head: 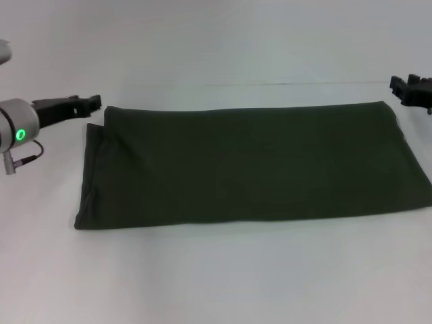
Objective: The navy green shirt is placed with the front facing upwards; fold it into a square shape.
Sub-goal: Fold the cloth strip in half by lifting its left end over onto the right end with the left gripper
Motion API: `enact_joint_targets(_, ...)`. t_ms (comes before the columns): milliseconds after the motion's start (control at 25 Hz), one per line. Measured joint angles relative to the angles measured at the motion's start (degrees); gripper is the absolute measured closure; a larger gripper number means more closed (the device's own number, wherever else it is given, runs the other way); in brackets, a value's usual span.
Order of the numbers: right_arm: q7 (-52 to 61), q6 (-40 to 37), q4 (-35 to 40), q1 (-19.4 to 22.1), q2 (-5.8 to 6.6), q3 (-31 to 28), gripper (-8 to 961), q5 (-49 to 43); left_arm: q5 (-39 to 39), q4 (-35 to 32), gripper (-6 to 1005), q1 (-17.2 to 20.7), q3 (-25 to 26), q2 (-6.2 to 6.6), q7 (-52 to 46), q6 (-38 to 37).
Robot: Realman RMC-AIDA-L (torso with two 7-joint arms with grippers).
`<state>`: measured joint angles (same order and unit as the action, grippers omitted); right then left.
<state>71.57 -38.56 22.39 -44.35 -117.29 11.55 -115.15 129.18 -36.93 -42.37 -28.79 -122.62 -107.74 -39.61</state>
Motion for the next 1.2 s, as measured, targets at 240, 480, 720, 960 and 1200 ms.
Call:
enact_joint_targets(240, 2.1, -1.6, 0.4, 0.5, 0.90, 1.4, 455, 0.9, -5.2, -4.9, 521, 3.4, -0.3, -0.61, -0.8, -1.7)
enact_joint_targets(480, 12.1, -10.2, 3.2, 3.5, 2.25, 6.7, 302, 0.7, -5.5, -8.4, 207, 7.4, -0.6, 0.67, -6.2, -18.3)
enact_joint_targets(720, 22.7, -23.0, 11.1, 9.1, 2.10, 12.2, 167, 0.6, -5.3, -15.4, 65, 12.9, -0.6, -0.10, -10.0, -30.6)
enact_joint_targets(960, 29.2, -34.1, 16.7, 14.5, 2.03, 14.2, 7, 0.6, -5.0, -20.5, 65, 17.0, -0.5, -0.29, -10.5, -38.3)
enact_joint_targets(1200, 33.7, -38.5, 17.5, 17.6, 3.30, 14.4, 7, 0.5, -3.5, -23.6, 64, 21.2, 0.0, -0.55, -12.4, -41.4)
